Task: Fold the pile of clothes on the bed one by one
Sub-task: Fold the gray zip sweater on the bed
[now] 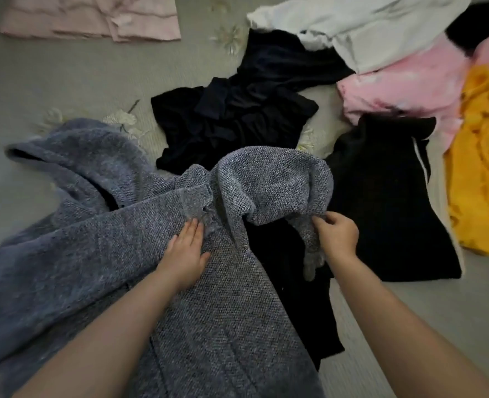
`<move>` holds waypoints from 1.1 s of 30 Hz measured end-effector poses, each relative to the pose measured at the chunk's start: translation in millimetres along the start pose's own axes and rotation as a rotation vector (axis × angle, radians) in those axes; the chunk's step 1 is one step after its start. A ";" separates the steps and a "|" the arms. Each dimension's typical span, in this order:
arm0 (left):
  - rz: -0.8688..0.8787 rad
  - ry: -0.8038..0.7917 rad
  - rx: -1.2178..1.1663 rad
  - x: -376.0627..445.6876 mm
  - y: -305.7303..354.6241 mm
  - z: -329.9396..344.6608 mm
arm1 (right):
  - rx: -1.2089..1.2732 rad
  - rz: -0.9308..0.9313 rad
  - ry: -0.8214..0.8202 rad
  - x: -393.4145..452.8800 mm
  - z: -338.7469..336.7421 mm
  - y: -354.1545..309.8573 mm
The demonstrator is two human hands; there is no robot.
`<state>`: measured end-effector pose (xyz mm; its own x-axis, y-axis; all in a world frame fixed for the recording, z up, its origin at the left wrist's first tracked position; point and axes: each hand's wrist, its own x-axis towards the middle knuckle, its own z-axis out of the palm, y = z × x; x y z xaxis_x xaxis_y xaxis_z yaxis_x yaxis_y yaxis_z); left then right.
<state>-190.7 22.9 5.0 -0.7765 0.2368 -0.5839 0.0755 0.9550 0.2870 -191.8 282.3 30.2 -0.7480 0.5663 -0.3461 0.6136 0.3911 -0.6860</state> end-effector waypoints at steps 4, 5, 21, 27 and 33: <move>-0.005 0.116 -0.139 -12.0 -2.9 -5.3 | 0.073 -0.151 0.088 1.1 -32.7 -32.3; -0.027 0.171 -0.173 -20.5 -9.5 -7.6 | 0.077 -0.217 0.090 -0.1 -36.6 -47.4; -0.628 0.497 -0.228 -250.8 -206.3 14.5 | -0.923 -1.695 -0.655 -231.0 193.0 -129.6; -0.667 0.422 -0.417 -240.3 -205.8 56.6 | -1.299 -1.364 -0.559 -186.1 182.9 -97.1; -0.710 0.464 -0.749 -167.9 -195.5 37.0 | -1.433 -1.208 -0.358 -144.0 156.3 -99.0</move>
<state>-52.0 -196.9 18.8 -0.6633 -0.5544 -0.5026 -0.7477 0.4627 0.4763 -184.5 48.7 47.9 -0.7701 -0.5105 -0.3826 -0.6225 0.7326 0.2755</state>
